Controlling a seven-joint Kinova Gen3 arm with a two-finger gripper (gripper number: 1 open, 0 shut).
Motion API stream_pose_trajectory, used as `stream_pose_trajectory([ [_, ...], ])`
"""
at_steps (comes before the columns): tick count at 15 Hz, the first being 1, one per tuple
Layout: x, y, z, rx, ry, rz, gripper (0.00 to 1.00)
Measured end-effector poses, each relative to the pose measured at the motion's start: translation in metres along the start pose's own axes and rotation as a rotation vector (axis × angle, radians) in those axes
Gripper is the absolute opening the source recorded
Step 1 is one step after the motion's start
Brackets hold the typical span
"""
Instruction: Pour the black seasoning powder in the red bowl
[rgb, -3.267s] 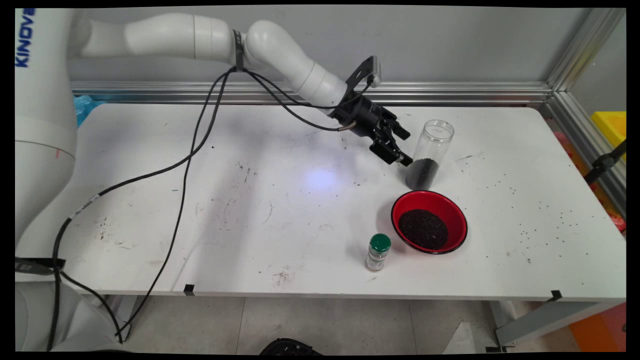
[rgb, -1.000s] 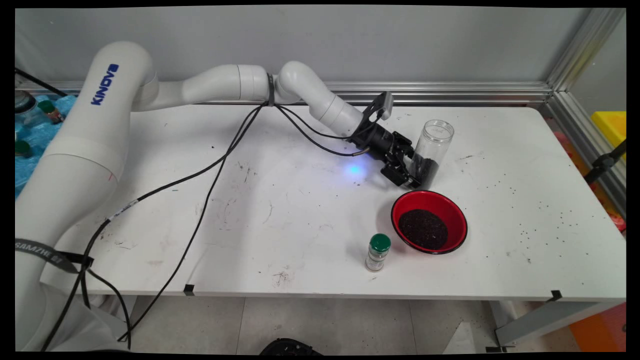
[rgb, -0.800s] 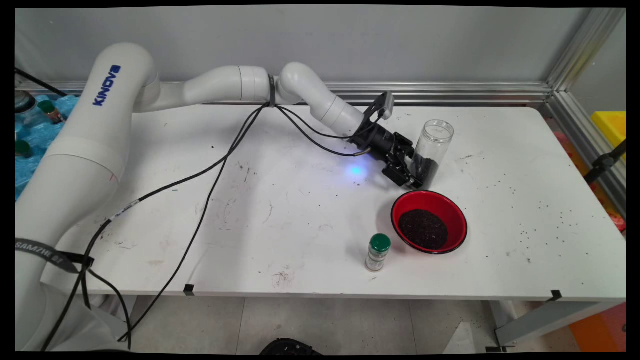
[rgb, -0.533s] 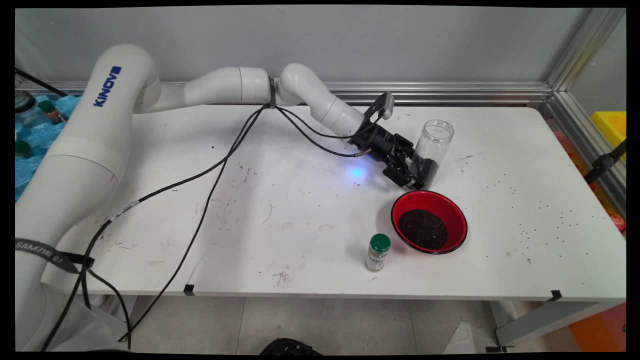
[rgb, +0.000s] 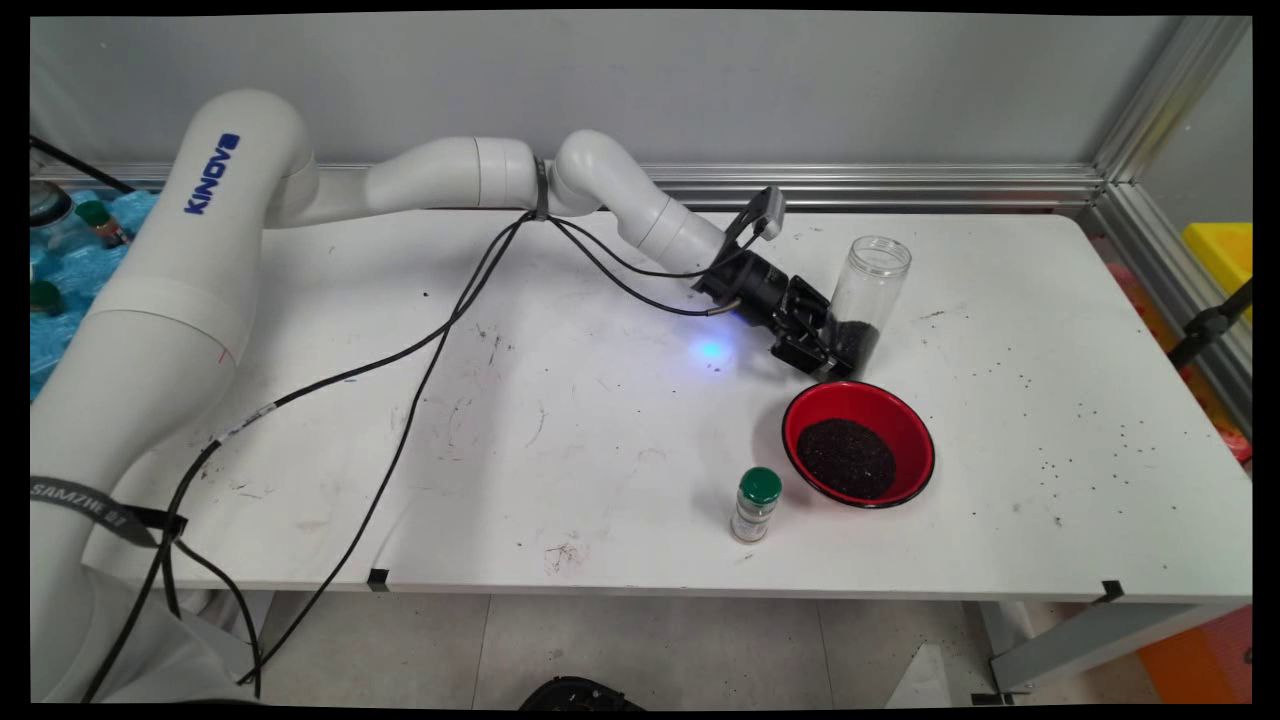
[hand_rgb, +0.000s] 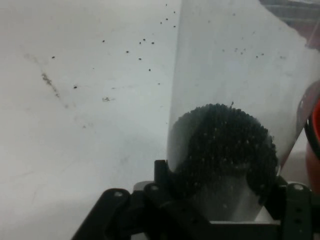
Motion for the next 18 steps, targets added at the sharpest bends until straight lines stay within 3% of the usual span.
stream_pose_trajectory([
  [7,0.014,0.004,-0.011,0.008,0.015,0.039,0.0],
  [18,0.07,0.024,-0.044,0.062,0.029,0.173,0.0],
])
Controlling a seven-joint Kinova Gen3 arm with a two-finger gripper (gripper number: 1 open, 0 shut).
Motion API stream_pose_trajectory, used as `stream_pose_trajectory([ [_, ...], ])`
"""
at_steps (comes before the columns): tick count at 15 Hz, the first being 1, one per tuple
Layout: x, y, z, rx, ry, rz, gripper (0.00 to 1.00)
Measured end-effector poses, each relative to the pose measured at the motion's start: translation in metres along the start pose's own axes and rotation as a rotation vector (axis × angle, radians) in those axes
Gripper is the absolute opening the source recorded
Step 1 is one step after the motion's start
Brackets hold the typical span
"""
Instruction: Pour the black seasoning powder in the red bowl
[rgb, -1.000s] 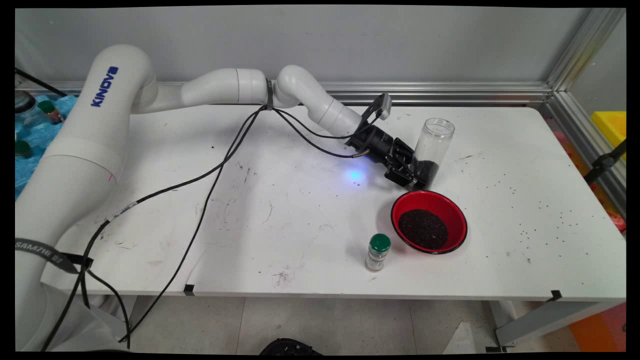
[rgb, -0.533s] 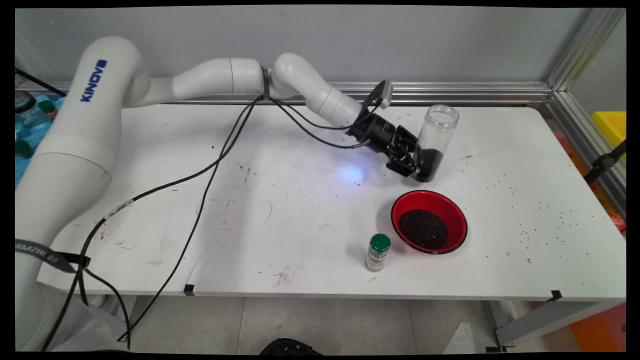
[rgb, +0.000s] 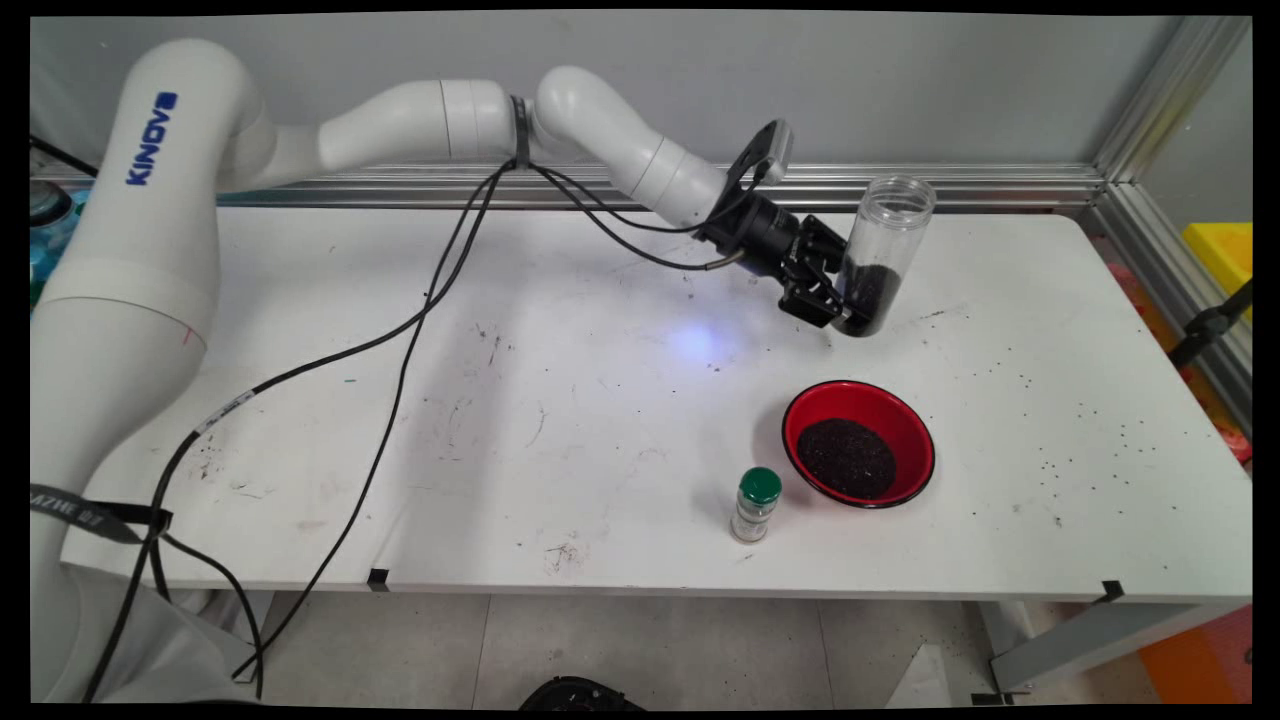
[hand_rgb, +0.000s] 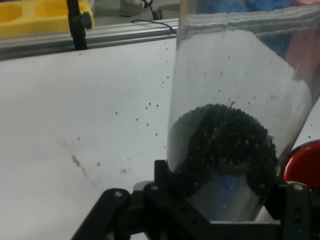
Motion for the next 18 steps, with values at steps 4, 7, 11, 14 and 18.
stream_pose_trajectory([
  [4,0.022,0.004,-0.011,0.017,-0.02,0.089,0.0],
  [7,0.034,0.008,-0.015,0.024,-0.045,0.175,0.0],
  [11,0.044,0.012,-0.016,0.027,-0.074,0.294,0.0],
  [14,0.051,0.016,-0.014,0.026,-0.102,0.405,0.0],
  [18,0.057,0.022,-0.009,0.022,-0.134,0.53,0.0],
])
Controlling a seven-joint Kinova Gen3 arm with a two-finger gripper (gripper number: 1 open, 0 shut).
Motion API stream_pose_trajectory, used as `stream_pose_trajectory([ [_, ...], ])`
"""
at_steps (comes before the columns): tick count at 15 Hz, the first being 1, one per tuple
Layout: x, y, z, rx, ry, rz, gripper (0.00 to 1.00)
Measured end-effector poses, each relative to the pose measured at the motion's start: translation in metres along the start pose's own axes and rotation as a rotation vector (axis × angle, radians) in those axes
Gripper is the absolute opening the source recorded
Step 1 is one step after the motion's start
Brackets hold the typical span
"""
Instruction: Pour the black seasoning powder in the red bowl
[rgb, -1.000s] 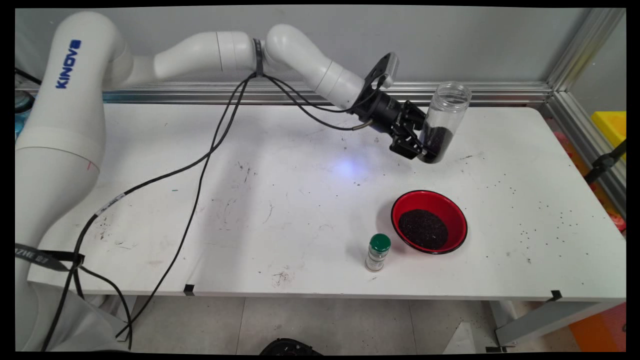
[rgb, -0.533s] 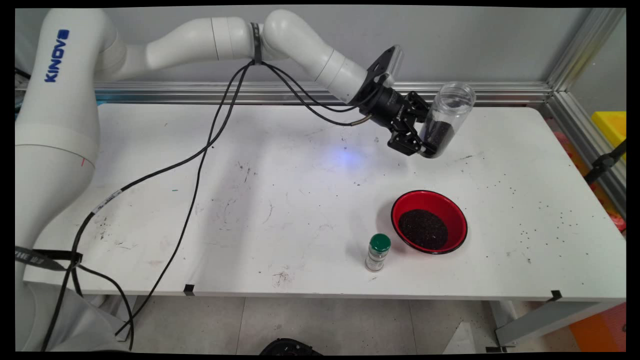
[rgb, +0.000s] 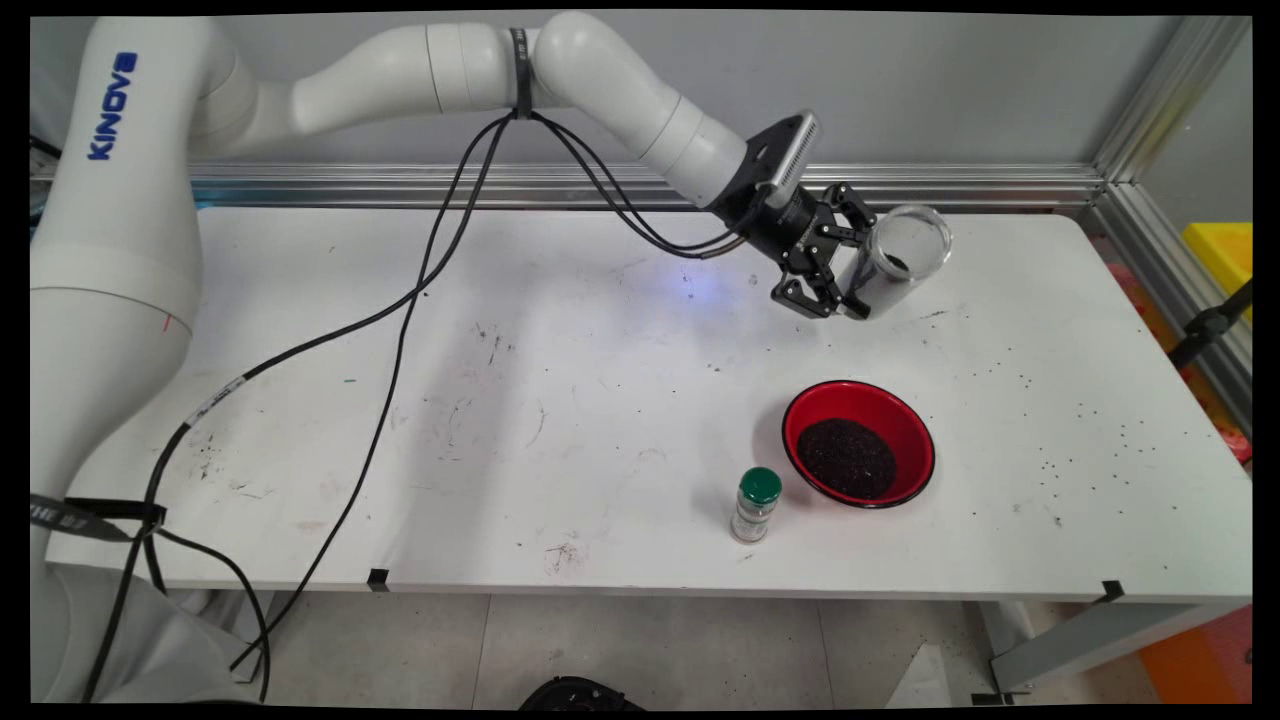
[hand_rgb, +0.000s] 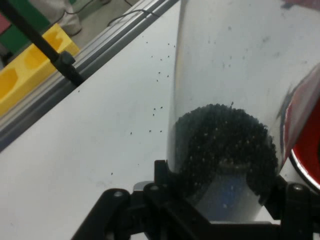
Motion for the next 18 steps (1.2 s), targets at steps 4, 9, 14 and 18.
stream_pose_trajectory([
  [4,0.006,0.0,0.004,0.003,-0.023,0.088,0.0],
  [9,0.013,0.001,0.011,0.006,-0.053,0.233,0.0],
  [14,0.017,0.003,0.017,0.007,-0.078,0.364,0.0],
  [18,0.019,0.006,0.021,0.009,-0.097,0.46,0.0],
])
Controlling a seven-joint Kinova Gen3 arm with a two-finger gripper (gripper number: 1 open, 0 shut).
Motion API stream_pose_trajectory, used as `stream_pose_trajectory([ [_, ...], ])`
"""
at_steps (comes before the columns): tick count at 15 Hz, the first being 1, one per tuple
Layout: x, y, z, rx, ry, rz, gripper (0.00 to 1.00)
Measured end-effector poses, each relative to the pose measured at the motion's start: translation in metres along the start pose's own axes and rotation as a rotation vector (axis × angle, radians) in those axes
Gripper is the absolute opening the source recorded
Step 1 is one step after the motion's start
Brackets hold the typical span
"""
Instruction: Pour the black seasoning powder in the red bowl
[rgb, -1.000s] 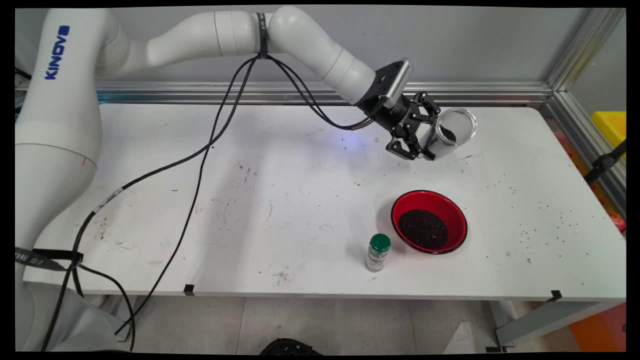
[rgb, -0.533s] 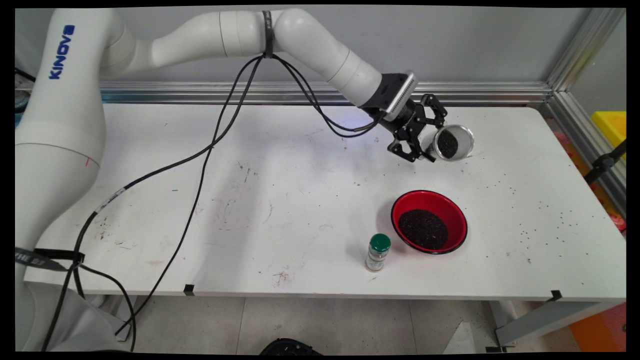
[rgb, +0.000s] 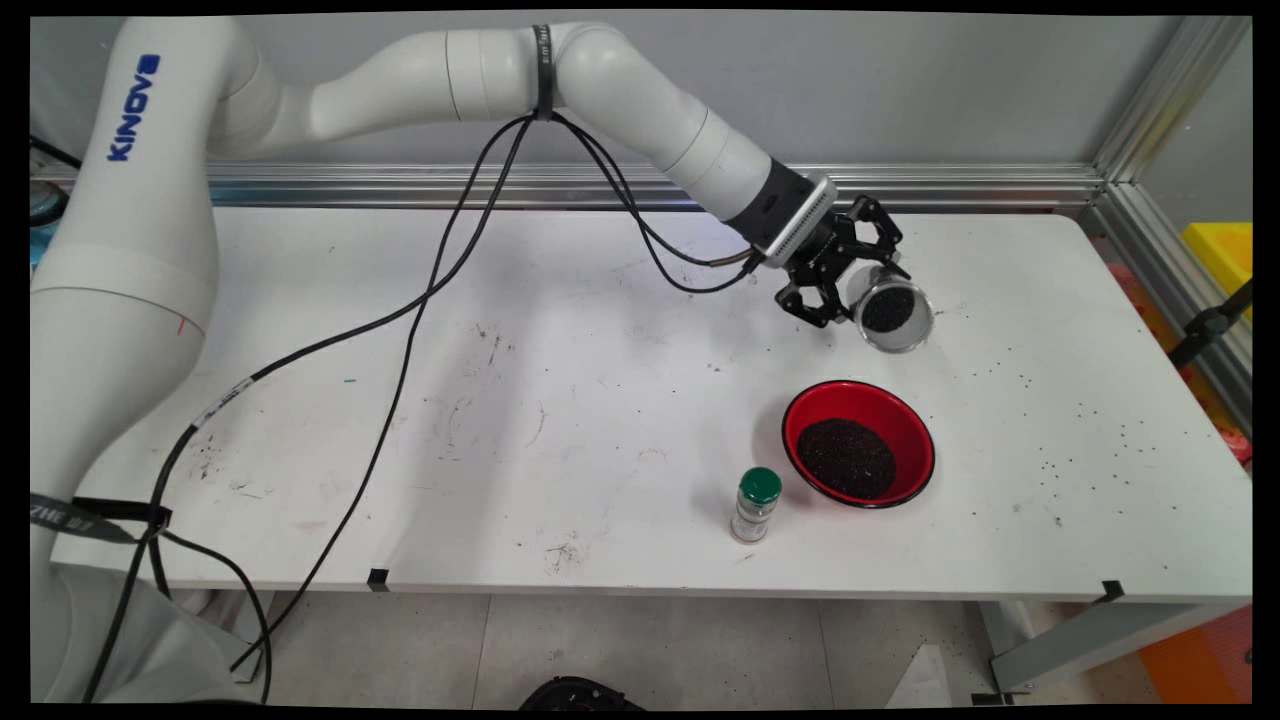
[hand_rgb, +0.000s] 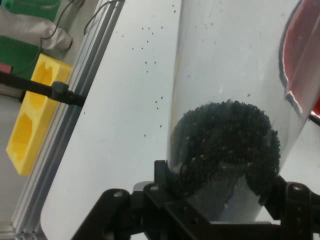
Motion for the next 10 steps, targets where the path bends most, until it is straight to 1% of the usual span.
stream_pose_trajectory([
  [5,0.003,0.0021,0.0043,0.002,-0.015,0.096,0.0],
  [10,0.0057,0.0012,0.0103,0.012,-0.035,0.174,0.0],
])
